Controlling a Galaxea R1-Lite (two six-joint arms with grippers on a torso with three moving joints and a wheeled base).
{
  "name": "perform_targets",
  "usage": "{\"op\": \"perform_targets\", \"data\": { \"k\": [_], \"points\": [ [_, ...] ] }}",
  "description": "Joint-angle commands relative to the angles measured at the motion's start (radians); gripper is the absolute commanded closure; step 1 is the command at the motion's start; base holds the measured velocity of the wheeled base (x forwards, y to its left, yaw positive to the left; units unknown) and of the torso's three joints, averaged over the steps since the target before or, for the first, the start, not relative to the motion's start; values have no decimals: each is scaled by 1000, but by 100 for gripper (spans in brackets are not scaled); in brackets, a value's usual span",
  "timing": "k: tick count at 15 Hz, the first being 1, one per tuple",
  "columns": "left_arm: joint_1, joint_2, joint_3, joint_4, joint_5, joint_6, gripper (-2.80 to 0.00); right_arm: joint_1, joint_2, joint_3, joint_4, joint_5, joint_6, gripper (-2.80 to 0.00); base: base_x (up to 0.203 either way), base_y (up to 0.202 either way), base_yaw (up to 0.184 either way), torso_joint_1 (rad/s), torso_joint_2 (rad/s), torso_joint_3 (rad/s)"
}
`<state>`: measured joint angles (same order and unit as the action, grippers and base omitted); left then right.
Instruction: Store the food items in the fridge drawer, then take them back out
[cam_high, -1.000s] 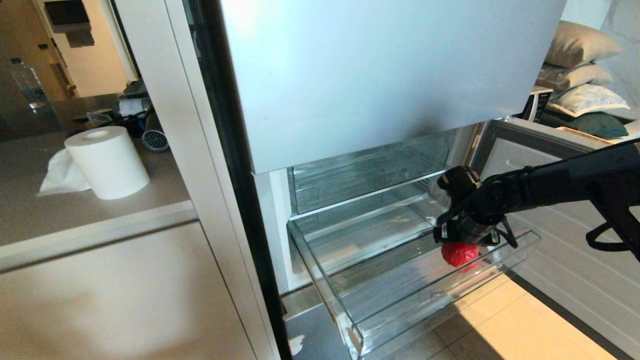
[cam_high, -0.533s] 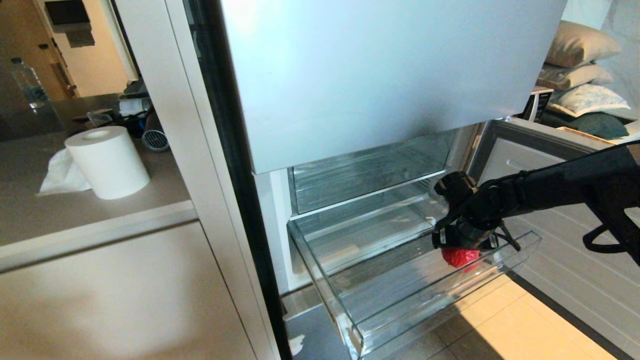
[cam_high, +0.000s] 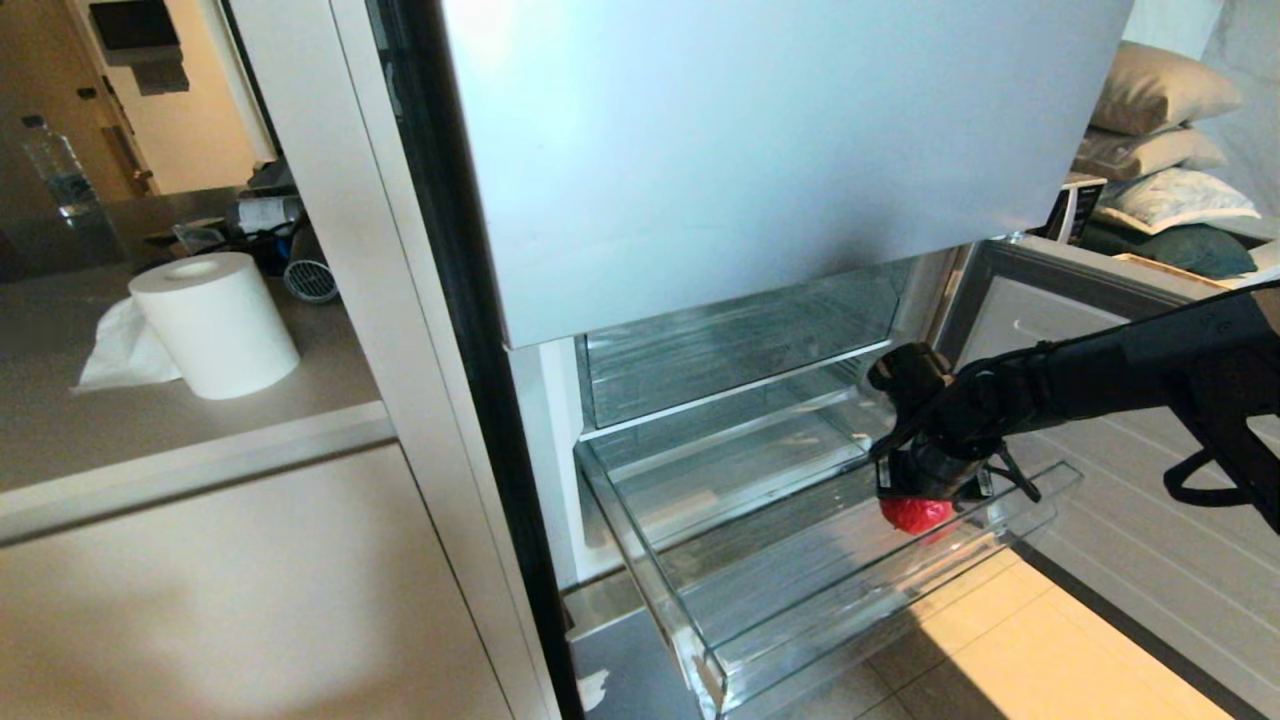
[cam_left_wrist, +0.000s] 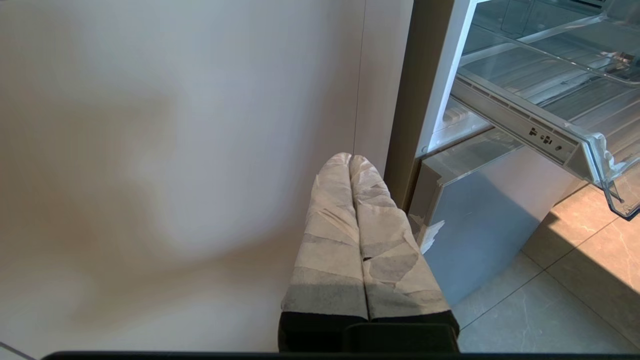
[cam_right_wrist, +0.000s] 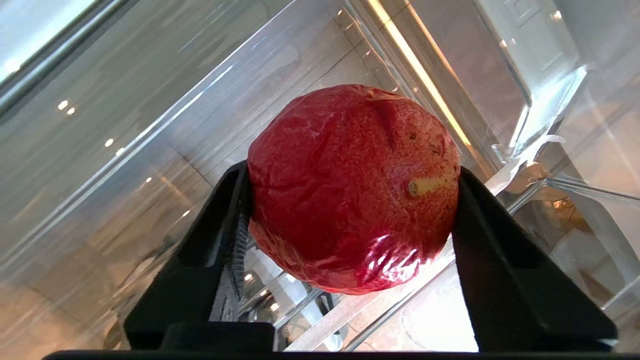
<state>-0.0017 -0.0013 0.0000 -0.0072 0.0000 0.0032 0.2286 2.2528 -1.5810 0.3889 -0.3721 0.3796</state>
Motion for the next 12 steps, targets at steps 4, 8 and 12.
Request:
{"op": "perform_targets", "data": {
  "k": [4,8,12],
  "points": [
    [0,0,2,0,0,0,0,14,-2,-53,-110,-1,-36,0,0,0,0,0,0,0],
    [0,0,2,0,0,0,0,34,-69,-48,-110,-2,-36,0,0,0,0,0,0,0],
    [0,0,2,0,0,0,0,85,-251,30,-107,-2,-40,0,0,0,0,0,0,0]
  ]
}}
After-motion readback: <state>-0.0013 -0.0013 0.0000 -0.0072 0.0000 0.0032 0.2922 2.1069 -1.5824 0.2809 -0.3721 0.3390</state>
